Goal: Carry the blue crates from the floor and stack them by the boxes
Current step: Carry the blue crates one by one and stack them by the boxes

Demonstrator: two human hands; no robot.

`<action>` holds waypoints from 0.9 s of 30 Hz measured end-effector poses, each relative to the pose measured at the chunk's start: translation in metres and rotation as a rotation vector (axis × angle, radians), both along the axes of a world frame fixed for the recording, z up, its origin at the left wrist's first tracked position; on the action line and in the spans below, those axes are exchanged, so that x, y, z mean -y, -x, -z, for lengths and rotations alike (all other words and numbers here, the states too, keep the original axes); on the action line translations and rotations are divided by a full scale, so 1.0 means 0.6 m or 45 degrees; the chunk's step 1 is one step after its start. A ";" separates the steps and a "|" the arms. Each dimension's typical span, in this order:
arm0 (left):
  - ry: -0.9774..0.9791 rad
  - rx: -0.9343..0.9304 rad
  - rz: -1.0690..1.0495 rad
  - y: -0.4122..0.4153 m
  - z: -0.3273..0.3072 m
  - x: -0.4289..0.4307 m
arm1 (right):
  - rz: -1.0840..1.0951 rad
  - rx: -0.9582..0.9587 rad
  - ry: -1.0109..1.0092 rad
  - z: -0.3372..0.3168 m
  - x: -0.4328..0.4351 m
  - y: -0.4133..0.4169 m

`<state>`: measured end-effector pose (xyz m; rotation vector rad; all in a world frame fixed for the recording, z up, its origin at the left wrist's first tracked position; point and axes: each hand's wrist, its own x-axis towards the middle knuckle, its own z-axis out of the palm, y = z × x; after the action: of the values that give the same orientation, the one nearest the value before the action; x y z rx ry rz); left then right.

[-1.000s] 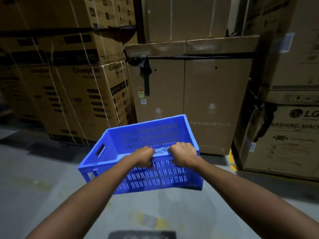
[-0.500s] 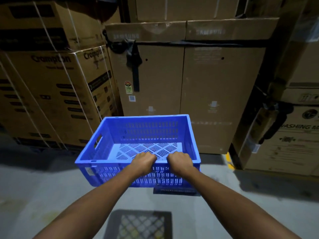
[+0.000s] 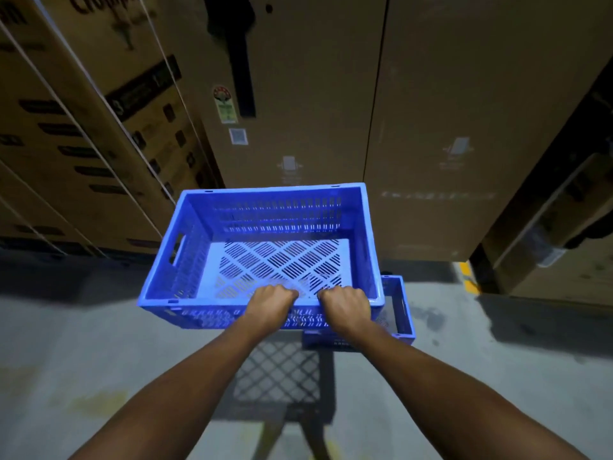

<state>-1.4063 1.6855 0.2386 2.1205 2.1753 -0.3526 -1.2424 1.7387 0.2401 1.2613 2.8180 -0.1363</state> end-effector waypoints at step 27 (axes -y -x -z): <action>0.157 -0.044 -0.023 0.205 0.769 -0.261 | 0.030 0.055 0.129 0.781 -0.253 0.208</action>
<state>-1.5290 1.8419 -0.2229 2.0433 2.1295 -0.5123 -1.3671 1.8903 -0.2288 1.2600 2.7231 -0.2458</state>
